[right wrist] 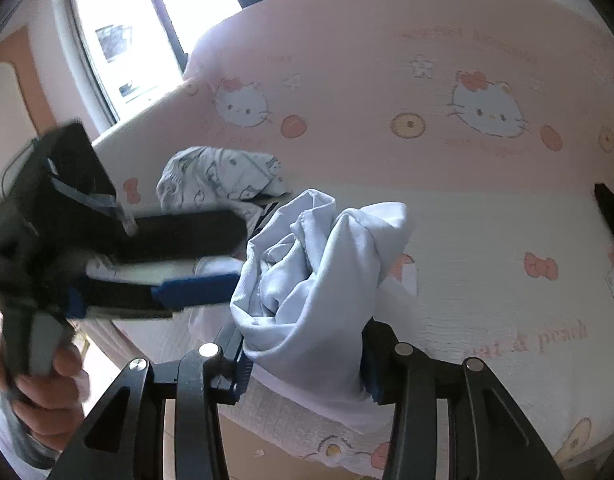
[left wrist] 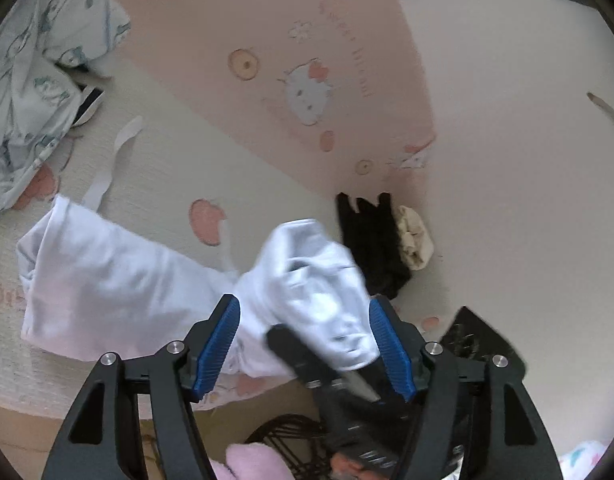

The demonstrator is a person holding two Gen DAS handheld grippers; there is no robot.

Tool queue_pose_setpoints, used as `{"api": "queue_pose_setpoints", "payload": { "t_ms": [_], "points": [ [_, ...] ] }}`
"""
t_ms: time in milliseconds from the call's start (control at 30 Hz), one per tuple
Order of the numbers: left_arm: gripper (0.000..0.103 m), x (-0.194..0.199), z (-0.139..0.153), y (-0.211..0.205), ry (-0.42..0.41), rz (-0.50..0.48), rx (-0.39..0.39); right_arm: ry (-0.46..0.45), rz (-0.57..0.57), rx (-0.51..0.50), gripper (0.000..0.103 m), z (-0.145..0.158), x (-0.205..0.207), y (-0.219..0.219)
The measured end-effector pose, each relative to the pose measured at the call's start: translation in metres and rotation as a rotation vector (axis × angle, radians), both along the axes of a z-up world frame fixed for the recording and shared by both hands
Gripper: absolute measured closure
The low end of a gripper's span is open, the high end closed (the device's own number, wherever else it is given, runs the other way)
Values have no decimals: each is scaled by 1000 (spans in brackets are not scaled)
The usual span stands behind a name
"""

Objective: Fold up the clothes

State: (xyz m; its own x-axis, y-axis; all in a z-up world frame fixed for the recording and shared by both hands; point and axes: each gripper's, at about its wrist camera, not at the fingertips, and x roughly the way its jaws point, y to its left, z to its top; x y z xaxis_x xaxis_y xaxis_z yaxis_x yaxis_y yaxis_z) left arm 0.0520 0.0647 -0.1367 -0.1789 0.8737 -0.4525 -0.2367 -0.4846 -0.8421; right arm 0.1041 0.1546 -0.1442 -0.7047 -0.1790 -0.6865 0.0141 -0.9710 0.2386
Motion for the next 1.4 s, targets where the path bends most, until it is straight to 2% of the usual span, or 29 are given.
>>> {"api": "queue_pose_setpoints", "payload": {
  "t_ms": [100,333,467,567,633,667,700,733,833,967,1200,1300,1400],
  "points": [
    [35,2,5,6,13,-20,-13,2,30,24,59,-2,1,-7],
    [35,3,-8,16,-31,-12,-68,12,82,31,59,-7,6,-11],
    [35,8,-12,17,-33,-21,-127,11,112,29,59,-9,6,-10],
    [50,9,-18,19,-32,0,-162,-6,102,13,58,-13,10,-4],
    [53,9,-21,16,-35,12,-140,-21,88,-1,54,-15,13,1],
    [56,8,-21,15,-35,18,-135,-29,81,-8,47,-16,14,4],
    [56,7,-22,13,-34,26,-137,-37,74,-15,35,-17,16,7],
    [56,6,-22,12,-34,33,-138,-44,67,-21,29,-19,17,9],
    [56,2,-27,6,-58,35,-116,-67,47,-42,27,-22,22,17],
    [56,2,-26,7,-42,33,-138,-96,20,-76,27,-27,28,29],
    [56,-1,-30,0,-43,53,-185,-144,-129,-253,26,-49,37,78],
    [56,-1,-31,-2,-46,58,-195,-159,-204,-426,26,-64,39,100],
    [56,-2,-31,-2,-42,59,-207,-185,-241,-557,26,-80,35,107]
  ]
}}
